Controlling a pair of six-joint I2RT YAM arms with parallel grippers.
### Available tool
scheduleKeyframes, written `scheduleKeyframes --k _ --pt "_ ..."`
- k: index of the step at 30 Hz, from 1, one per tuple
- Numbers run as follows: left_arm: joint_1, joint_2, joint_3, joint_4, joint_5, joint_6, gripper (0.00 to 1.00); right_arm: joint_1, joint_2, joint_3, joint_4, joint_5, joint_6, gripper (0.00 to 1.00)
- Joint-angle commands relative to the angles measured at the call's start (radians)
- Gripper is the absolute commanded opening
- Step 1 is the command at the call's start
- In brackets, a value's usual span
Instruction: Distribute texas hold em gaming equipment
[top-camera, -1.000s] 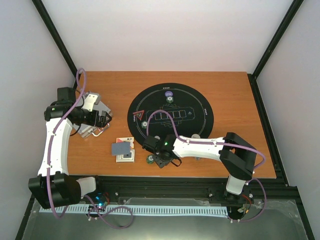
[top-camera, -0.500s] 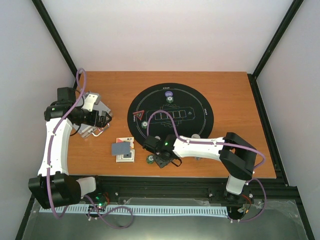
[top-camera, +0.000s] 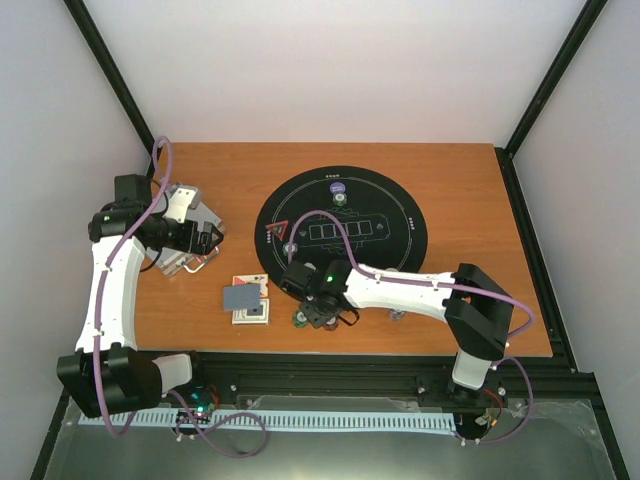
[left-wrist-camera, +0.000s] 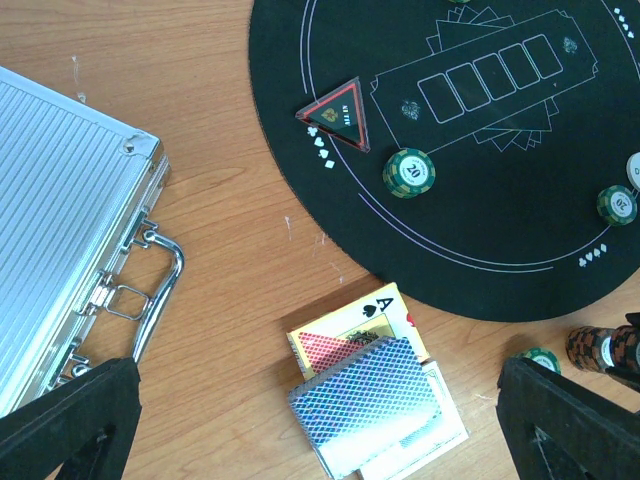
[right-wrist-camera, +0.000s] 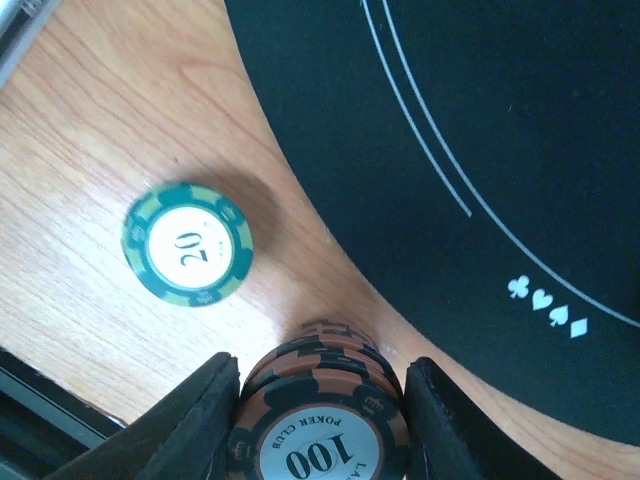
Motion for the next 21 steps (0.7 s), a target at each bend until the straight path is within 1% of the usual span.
scheduleKeyframes --k 1,4,8,16,21 --pt "0.007 -0.01 0.034 -0.014 0.014 0.012 1.0 -0.018 -0.032 0.069 -0.043 0.028 -0.023 0.26" --pt "0.006 -0.013 0.034 -0.015 0.012 0.012 1.0 -0.054 -0.013 0.114 -0.047 0.031 -0.056 0.26" --pt "0.006 -0.013 0.033 -0.018 0.012 0.012 1.0 -0.122 0.06 0.211 -0.034 0.033 -0.115 0.25" --pt "0.006 -0.009 0.046 -0.022 0.023 0.005 1.0 -0.283 0.326 0.523 -0.031 0.021 -0.214 0.24" --pt "0.006 -0.004 0.048 -0.022 0.026 0.009 1.0 -0.354 0.497 0.738 -0.06 0.006 -0.241 0.24"
